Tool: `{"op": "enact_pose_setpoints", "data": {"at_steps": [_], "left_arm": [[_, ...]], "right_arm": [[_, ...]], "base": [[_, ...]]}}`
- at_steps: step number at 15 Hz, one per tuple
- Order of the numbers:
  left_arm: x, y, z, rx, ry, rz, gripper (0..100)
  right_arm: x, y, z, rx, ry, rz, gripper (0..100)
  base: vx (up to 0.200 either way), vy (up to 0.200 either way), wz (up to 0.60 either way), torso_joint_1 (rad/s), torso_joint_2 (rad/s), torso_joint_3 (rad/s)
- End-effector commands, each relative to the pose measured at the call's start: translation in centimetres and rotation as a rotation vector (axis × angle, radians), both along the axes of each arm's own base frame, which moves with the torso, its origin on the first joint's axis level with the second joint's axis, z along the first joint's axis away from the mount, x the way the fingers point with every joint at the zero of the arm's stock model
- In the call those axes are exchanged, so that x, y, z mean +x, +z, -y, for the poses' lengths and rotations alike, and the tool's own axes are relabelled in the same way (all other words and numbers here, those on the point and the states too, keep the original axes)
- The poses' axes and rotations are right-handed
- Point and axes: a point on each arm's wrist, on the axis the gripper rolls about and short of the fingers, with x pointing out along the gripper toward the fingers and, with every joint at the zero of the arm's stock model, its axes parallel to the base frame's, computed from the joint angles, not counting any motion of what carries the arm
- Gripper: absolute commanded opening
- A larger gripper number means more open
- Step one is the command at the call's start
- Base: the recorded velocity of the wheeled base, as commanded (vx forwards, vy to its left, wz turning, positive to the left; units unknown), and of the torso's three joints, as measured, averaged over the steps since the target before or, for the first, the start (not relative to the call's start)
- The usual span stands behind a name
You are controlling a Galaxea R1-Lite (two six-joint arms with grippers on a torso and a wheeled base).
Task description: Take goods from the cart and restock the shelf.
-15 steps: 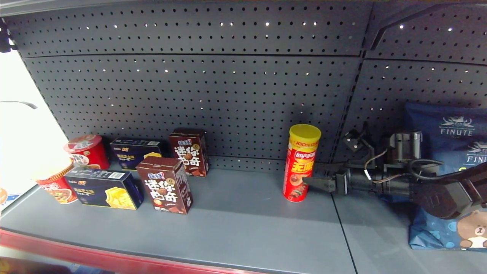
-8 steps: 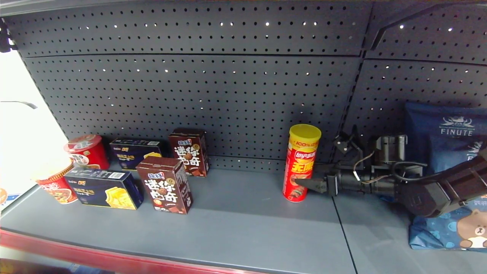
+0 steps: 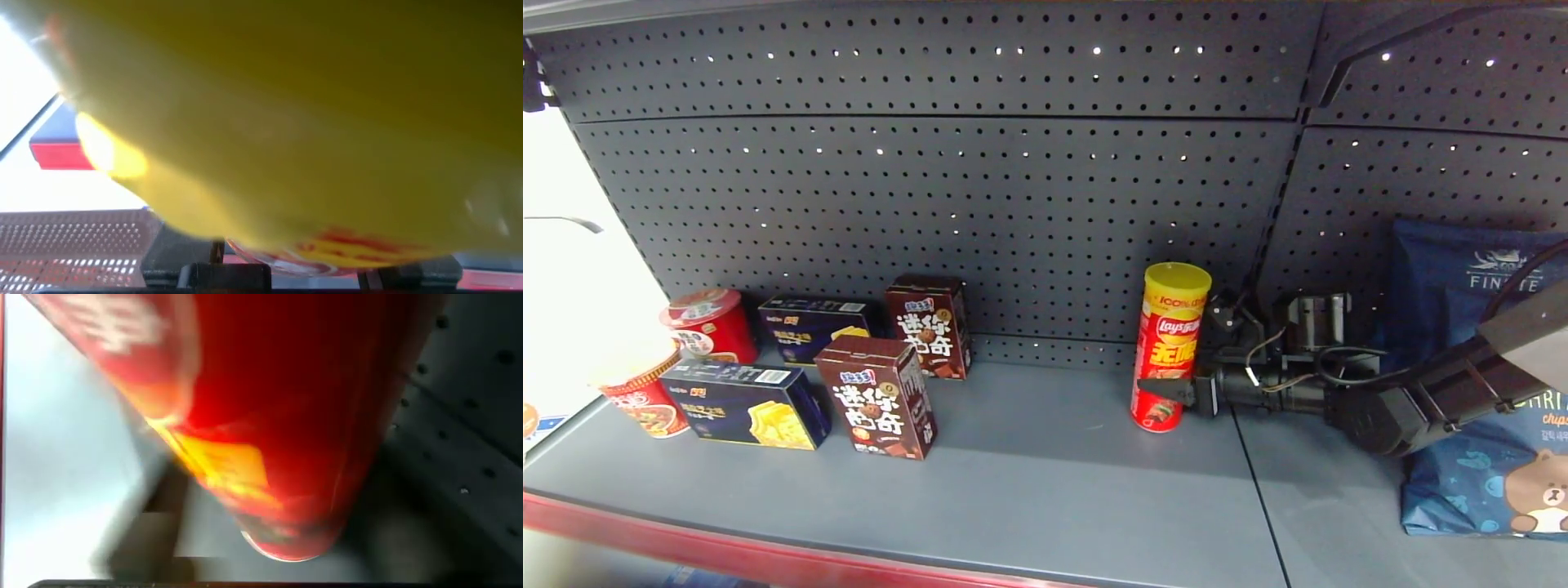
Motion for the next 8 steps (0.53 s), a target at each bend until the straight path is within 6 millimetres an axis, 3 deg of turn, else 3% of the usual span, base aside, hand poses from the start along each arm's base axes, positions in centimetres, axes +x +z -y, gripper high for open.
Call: {"op": "enact_pose_setpoints", "data": {"at_steps": [1, 4, 6, 8], "left_arm": [[-0.6, 0.2, -0.1, -0.008, 0.001, 0.047, 0], [-0.6, 0.2, -0.1, -0.008, -0.002, 0.043, 0], [-0.6, -0.1, -0.1, -0.006, -0.002, 0.037, 0], [-0.5, -0.2, -0.1, -0.007, -0.005, 0.032, 0]], "right_arm": [[-0.4, 0.1, 0.0, -0.001, 0.002, -0.004, 0], [-3.1, 2.8, 0.6, 0.002, -0.027, 0.042, 0], [-6.7, 5.6, 0.7, 0.023, -0.052, 0.076, 0], [-9.9, 6.8, 1.0, 0.016, -0.12, 0.11, 0]], "base": [[0.0, 0.0, 0.0, 0.0, 0.0, 0.0], [0.0, 0.0, 0.0, 0.0, 0.0, 0.0], [0.0, 0.0, 0.0, 0.0, 0.0, 0.0], [0.0, 0.0, 0.0, 0.0, 0.0, 0.0]]}}
